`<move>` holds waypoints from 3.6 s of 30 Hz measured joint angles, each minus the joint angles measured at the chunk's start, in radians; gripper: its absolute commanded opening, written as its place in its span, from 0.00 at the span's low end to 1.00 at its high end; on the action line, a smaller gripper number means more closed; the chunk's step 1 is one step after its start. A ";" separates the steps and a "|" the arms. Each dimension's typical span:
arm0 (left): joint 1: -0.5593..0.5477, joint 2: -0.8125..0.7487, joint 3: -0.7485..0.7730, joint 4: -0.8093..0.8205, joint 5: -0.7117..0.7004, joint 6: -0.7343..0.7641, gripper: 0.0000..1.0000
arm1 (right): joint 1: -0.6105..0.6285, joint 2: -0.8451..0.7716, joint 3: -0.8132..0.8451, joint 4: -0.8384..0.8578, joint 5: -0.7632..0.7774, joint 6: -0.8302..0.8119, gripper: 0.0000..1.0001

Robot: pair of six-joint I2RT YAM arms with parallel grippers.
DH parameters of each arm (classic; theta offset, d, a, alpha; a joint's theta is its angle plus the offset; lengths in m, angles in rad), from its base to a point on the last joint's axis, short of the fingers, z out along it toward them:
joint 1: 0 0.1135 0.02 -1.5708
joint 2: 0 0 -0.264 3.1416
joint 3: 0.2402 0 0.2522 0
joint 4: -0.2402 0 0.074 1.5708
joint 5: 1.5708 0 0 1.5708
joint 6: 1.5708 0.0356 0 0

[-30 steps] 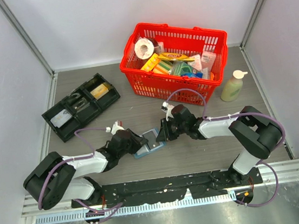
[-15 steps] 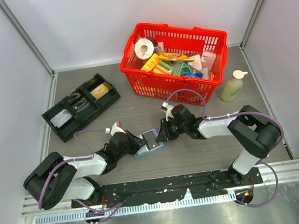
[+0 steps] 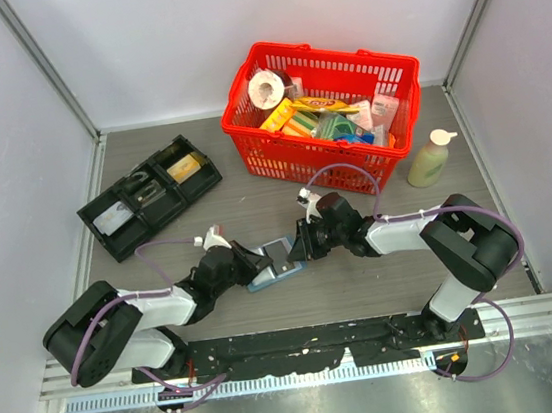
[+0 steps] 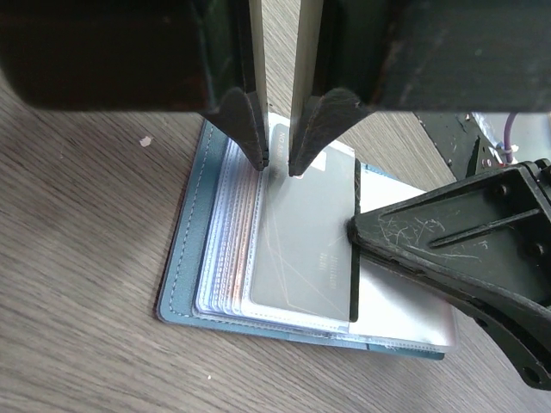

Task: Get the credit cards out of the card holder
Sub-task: Remove the credit card from the card holder.

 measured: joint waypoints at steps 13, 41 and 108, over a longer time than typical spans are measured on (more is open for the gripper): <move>0.007 -0.002 -0.019 0.066 0.041 0.013 0.01 | -0.006 0.000 0.006 -0.013 -0.007 -0.018 0.21; 0.002 -0.133 -0.064 -0.115 0.047 -0.020 0.00 | 0.000 0.035 0.071 -0.082 0.053 -0.031 0.20; -0.003 -0.591 -0.165 -0.378 -0.080 -0.135 0.00 | 0.031 0.117 0.012 0.211 -0.031 0.118 0.21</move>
